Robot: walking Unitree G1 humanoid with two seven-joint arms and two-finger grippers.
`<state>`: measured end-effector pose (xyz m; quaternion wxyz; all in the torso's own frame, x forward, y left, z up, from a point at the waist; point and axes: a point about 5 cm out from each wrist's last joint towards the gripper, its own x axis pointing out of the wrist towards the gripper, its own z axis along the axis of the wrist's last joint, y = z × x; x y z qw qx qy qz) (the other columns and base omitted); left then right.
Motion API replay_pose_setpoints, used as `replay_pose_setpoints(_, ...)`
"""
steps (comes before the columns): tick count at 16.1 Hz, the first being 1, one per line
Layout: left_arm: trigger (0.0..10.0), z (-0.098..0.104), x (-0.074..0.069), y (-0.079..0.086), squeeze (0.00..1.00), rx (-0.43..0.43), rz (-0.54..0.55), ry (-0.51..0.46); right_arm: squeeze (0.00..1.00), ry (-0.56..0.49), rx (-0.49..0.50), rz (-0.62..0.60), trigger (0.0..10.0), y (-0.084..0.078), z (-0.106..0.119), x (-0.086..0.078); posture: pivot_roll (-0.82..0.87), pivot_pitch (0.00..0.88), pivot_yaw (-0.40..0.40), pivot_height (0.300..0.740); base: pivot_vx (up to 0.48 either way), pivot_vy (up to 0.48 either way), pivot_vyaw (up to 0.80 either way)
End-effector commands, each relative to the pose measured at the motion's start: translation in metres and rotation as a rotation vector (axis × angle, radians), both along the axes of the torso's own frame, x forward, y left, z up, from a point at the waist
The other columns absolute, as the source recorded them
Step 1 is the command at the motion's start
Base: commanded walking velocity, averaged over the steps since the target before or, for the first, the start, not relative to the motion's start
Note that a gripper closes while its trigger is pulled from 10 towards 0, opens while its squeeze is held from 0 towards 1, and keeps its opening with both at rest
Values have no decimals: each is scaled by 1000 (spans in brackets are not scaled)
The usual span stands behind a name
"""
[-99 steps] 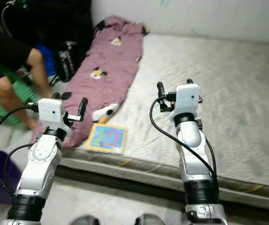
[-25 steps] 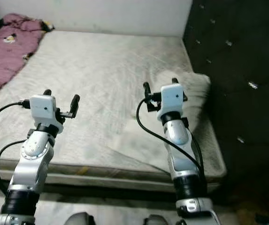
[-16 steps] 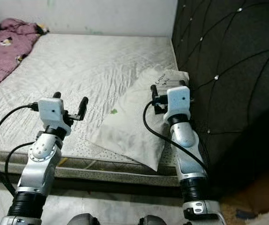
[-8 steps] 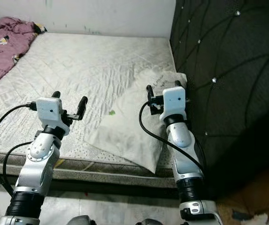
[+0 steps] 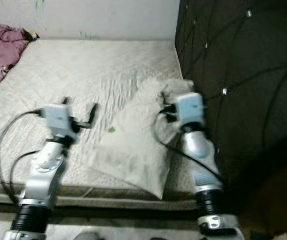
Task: Clean up the room
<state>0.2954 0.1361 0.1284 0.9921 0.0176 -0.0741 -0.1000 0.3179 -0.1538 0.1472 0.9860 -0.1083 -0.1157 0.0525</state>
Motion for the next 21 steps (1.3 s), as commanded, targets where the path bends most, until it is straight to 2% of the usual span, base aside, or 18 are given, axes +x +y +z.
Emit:
replay_pose_setpoints(1,10000,1,0,13,0,12,33,-3,0,-23,10,45,10000,13,6,2,-33,0,8,740,0,0,-469)
replay_pose_setpoints(8,10000,-1,2,18,0,14,82,18,0,-26,-15,47,10000,12,4,1,-29,0,11,740,0,0,-62)
replay_pose_setpoints(14,10000,1,2,18,0,19,90,11,0,-28,-14,61,10000,17,5,2,-25,0,7,740,0,0,767)
replay_pose_setpoints(21,10000,2,2,18,0,0,89,5,0,-29,4,62,10000,17,4,1,-27,0,7,740,0,0,0)
